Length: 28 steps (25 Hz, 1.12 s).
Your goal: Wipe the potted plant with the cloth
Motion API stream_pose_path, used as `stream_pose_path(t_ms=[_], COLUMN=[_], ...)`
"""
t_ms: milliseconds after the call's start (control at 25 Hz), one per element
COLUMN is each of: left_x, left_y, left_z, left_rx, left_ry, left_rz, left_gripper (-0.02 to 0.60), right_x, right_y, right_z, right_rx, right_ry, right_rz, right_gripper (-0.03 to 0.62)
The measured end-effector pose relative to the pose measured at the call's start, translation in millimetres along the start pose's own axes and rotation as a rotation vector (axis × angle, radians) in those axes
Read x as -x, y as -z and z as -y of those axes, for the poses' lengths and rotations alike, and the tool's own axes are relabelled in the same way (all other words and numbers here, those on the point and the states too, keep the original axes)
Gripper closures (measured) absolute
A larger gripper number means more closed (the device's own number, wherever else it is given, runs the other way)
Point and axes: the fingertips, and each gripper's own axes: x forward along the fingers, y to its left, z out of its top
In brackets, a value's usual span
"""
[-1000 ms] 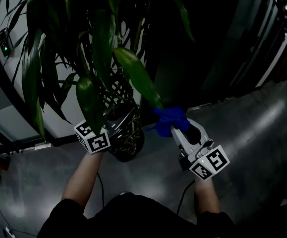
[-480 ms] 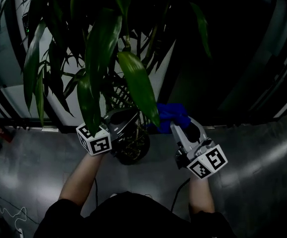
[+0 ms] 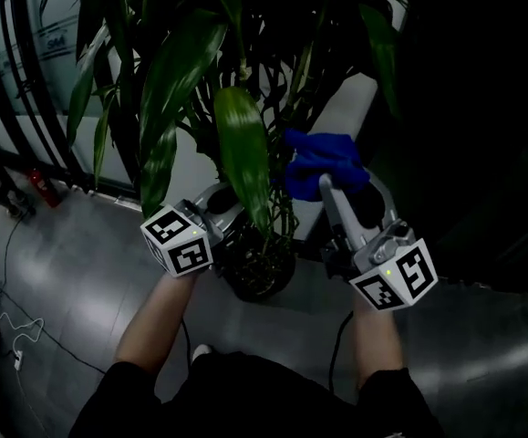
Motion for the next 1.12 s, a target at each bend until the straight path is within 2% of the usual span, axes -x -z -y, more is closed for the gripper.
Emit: stream_pose_path(t_ms=[160,280,520,600,680,760,840,1000,1120], left_x=[-2.8,-11.3,-13.7,-12.5,-13.0,-12.8,-13.9,-18.5,-18.5], left_y=[-2.5,-5.2,-10.7,-13.2,-16.8,-19.3,-21.6,-25.4,-27.1], left_z=[-11.2,-22.0,-22.0,-19.0,-17.6,-18.5,-19.3,-14.6,-14.7], left_rx=[0.005,-0.023,-0.052,-0.083,-0.102,-0.108,-0.114,-0.116,-0.149], left_ry=[-0.029,-0.037,-0.008,0.001,0.015,0.026,0.032,0.054,0.041], left_rz=[-0.01,-0.047,-0.051,-0.063,-0.068,-0.067,-0.064,-0.056,-0.07], left_gripper=[0.575,0.575,0.575,0.575,0.575,0.575,0.575,0.575,0.575], right_x=[-28.0,-48.3,-82.9,-84.0,-84.5,-92.4,-105.3,-115.8,-114.8], right_y=[-28.1,-50.1,-59.4,-65.3,-72.5,-67.2,-48.2,-8.2,7.8], right_z=[7.9,6.2,-29.1,-36.3,-34.3,-32.9,-37.0,-47.6,-57.6], right_rx=[0.045,0.041,0.122,0.161,0.157,0.116,0.107,0.111,0.161], right_ry=[-0.013,-0.052,-0.203,-0.215,-0.208,-0.222,-0.247,-0.272,-0.29], right_rz=[0.092,0.158,0.17,0.206,0.238,0.205,0.131,0.007,-0.053], right_gripper=[0.485,0.485,0.485,0.485,0.485,0.485,0.485,0.485,0.485])
